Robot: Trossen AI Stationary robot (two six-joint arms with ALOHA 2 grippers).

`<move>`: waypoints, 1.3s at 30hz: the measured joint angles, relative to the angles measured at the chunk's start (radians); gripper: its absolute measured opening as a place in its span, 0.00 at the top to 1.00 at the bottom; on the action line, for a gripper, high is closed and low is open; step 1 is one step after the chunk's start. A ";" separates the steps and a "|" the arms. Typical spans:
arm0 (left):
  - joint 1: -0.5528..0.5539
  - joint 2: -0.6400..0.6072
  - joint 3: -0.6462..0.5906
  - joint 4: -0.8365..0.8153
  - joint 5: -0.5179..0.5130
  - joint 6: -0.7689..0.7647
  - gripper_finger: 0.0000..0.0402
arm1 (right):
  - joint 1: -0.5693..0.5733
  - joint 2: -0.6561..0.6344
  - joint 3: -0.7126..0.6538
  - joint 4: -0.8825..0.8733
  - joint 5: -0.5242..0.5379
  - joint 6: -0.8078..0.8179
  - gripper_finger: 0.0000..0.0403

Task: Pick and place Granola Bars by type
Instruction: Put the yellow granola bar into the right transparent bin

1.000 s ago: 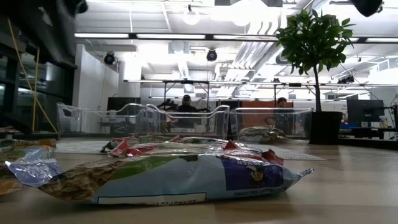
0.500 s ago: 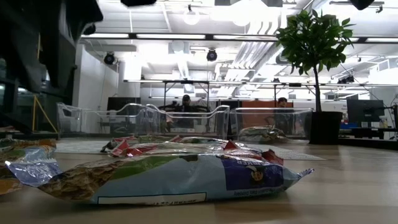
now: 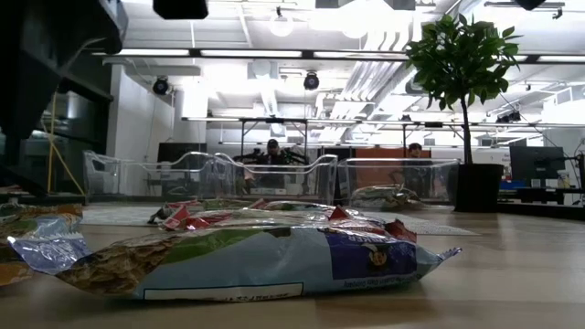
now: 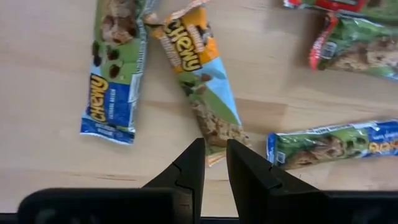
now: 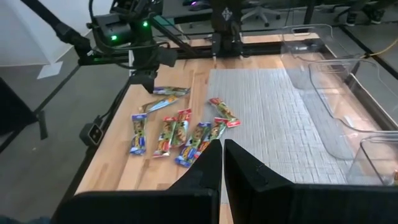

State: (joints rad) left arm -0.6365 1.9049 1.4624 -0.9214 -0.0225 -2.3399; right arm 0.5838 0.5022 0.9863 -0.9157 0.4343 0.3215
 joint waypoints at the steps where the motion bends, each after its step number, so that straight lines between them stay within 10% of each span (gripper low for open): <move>1: 0.001 0.000 0.000 0.004 -0.009 0.008 0.84 | 0.000 0.000 0.000 0.000 -0.002 -0.002 1.00; 19: 0.002 0.000 -0.001 0.005 -0.091 0.119 0.69 | 0.000 0.000 0.000 0.000 0.009 -0.010 1.00; 27: 0.015 0.024 -0.002 0.006 -0.015 0.003 0.47 | 0.000 0.000 0.000 0.000 0.027 -0.013 1.00; 39: 0.081 0.125 -0.001 0.080 0.126 -0.027 0.45 | 0.000 0.000 0.001 0.006 0.018 -0.016 1.00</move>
State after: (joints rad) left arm -0.5552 2.0299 1.4619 -0.8414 0.1036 -2.3664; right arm 0.5842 0.5022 0.9871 -0.9100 0.4528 0.3054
